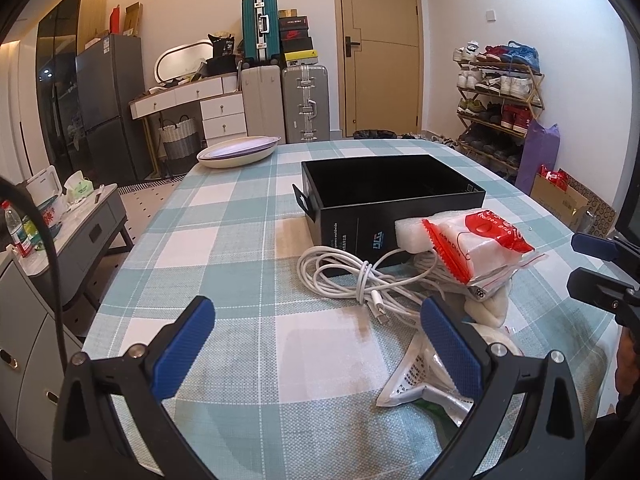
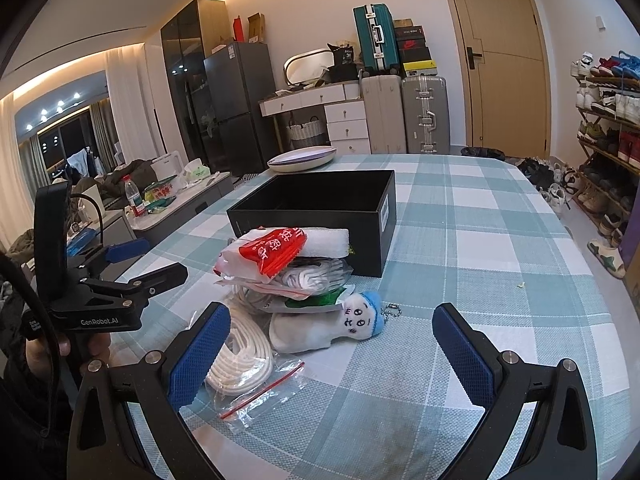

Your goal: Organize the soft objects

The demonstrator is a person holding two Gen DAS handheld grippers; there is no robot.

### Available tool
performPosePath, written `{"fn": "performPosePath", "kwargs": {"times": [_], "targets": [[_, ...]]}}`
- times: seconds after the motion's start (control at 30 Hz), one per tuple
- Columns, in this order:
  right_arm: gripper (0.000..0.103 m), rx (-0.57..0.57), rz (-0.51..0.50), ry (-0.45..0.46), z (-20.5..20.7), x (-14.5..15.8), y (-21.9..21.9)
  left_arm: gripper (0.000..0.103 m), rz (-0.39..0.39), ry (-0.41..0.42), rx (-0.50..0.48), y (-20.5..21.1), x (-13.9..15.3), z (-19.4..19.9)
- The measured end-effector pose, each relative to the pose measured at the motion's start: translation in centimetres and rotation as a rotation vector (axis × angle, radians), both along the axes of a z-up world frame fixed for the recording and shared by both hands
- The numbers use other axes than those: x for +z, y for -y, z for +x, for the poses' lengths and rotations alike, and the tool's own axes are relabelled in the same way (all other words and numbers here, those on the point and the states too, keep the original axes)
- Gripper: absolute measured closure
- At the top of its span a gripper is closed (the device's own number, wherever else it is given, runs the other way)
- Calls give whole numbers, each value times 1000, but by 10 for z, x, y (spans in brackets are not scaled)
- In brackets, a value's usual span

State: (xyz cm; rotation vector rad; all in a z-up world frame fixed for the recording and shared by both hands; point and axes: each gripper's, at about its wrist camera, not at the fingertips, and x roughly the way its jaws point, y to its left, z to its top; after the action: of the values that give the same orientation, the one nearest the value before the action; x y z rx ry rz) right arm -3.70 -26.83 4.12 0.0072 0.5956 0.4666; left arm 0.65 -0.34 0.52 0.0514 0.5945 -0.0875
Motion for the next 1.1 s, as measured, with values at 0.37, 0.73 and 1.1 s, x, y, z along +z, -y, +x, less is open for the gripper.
{"fn": "performPosePath", "kwargs": {"times": [0.37, 0.73, 1.1], "targets": [[0, 3, -3, -10, 1, -1, -1, 0, -4, -7, -17, 1, 0, -2], [0, 10, 4, -21, 2, -2, -3, 0, 4, -12, -34, 4, 0, -4], [0, 15, -5, -25, 9, 7, -16, 0, -16, -10, -6, -8, 3, -1]]}}
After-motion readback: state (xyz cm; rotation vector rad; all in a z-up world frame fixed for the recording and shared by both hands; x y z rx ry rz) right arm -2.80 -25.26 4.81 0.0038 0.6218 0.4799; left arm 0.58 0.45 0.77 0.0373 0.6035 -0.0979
